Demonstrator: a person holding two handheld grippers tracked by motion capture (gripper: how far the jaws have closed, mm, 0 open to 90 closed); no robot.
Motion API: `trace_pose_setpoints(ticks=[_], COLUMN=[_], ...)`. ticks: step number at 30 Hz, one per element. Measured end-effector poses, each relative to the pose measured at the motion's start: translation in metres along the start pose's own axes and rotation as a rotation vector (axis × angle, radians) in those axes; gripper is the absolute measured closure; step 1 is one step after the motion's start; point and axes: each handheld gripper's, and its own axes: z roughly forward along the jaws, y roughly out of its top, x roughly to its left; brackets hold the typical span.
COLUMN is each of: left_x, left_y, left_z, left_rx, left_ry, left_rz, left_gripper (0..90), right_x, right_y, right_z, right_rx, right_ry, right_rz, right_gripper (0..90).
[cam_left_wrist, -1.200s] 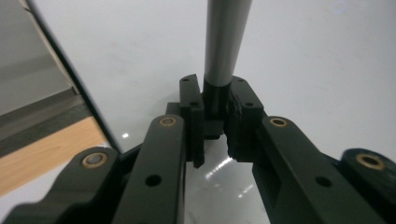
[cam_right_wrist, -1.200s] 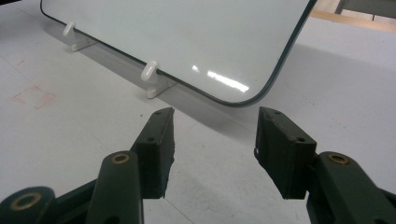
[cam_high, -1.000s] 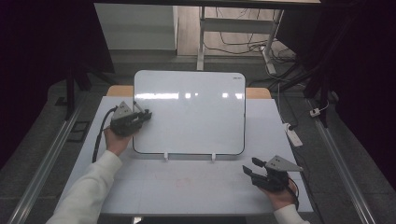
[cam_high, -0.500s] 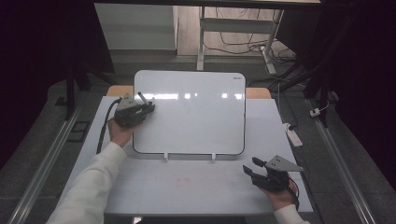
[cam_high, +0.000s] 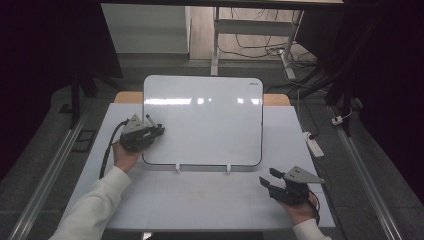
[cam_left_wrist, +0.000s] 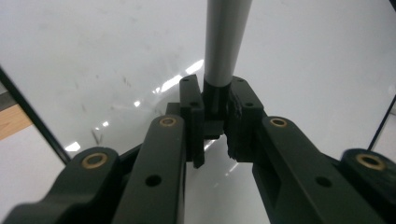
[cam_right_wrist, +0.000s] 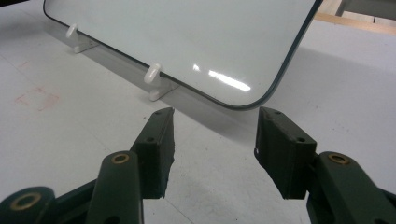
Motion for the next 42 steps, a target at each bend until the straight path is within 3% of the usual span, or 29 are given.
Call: trace_pose_setpoints(ticks=[4,7,12,17,24,29,34,42], left_x=[0.000,-0.009,-0.038,-0.071,-0.105,-0.125,-0.140,-0.159], left_y=[0.012,0.016,0.019,0.023,0.024,0.026,0.026,0.027], left_z=[0.005,0.006,-0.001,0.000,0.006,0.017,0.027,0.039], left_rx=[-0.001,0.019,0.017,0.068,0.149,0.184,0.203,0.223], left_ry=[0.004,-0.020,-0.128,-0.251,-0.341,-0.385,-0.409,-0.411], left_rz=[-0.006,0.008,-0.012,-0.042,-0.068,-0.086,-0.098,-0.088], left_gripper=[77.5,77.5,77.5,77.4,77.4,77.4,77.4,77.3], right_x=[0.000,0.003,0.019,0.039,0.073,0.095,0.110,0.124], right_y=[0.001,0.004,0.021,0.039,0.066,0.078,0.081,0.084], right_z=[0.000,-0.002,-0.002,0.003,0.009,0.023,0.038,0.052], right_rx=[-0.005,-0.018,-0.071,-0.115,-0.202,-0.212,-0.183,-0.159], right_ry=[-0.001,0.003,0.045,0.070,0.054,0.053,0.047,0.024], right_rz=[-0.003,-0.008,-0.048,-0.094,-0.159,-0.181,-0.180,-0.182], right_gripper=[46.6,46.5,46.5,46.4,47.7,49.8,50.4,57.7])
